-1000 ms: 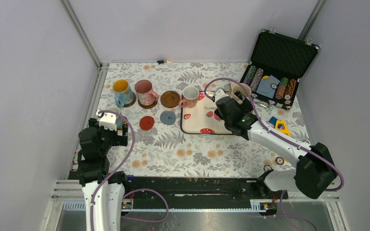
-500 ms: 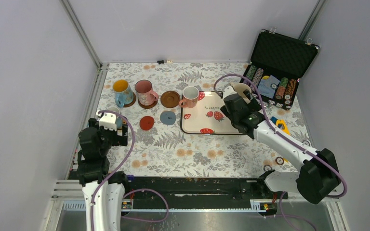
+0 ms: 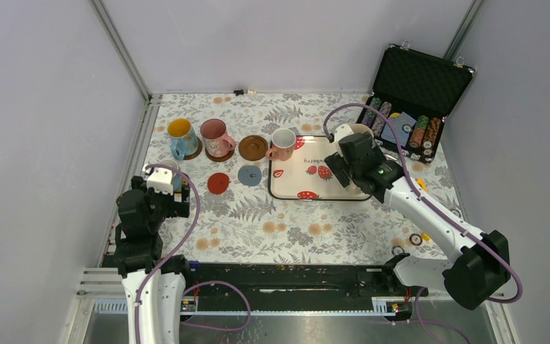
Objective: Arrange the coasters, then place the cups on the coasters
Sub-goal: Pick up the cup from the tray.
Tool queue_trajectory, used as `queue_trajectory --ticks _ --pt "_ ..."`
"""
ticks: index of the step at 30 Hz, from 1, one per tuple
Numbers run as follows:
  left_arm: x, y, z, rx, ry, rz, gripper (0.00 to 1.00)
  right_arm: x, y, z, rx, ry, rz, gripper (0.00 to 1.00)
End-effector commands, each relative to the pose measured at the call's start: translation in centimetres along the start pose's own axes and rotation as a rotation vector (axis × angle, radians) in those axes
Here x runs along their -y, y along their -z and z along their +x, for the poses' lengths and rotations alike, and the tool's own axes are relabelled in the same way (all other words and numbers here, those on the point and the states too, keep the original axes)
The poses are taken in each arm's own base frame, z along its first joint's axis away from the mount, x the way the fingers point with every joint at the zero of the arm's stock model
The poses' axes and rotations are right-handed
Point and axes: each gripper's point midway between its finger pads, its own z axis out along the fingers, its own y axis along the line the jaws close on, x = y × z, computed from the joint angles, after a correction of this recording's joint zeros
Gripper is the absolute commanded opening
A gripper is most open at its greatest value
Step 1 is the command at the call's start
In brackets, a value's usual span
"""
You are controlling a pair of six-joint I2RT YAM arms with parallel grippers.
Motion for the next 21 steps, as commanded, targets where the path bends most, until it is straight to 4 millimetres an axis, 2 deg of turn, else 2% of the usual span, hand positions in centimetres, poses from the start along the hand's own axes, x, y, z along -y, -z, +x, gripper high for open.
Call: queue_trajectory --ticks 1,3,5,10,15,21 --pt "-0.2 0.0 -1.6 0.052 -0.016 0.002 0.99 -1.2 -0.1 0.5 -0.017 -0.013 -0.064 1.0" --pt "-0.2 0.0 -1.6 0.054 -0.017 0.004 0.99 -1.3 -0.6 1.6 -0.052 0.017 -0.049 1.0" --pt "-0.2 0.0 -1.6 0.053 -0.016 0.002 0.99 -0.5 -0.9 2.7 -0.087 0.049 0.007 1.0" --pt "-0.2 0.0 -1.6 0.054 -0.017 0.005 0.99 1.3 -0.3 4.8 -0.106 0.1 0.105 1.0" --pt "-0.1 0.0 -1.6 0.055 -0.017 0.005 0.99 2.0 0.8 5.2 -0.094 0.091 0.119 1.0" --pt "-0.2 0.2 -1.7 0.063 -0.019 -0.002 0.99 0.5 0.2 5.2 -0.114 0.06 0.055 1.0"
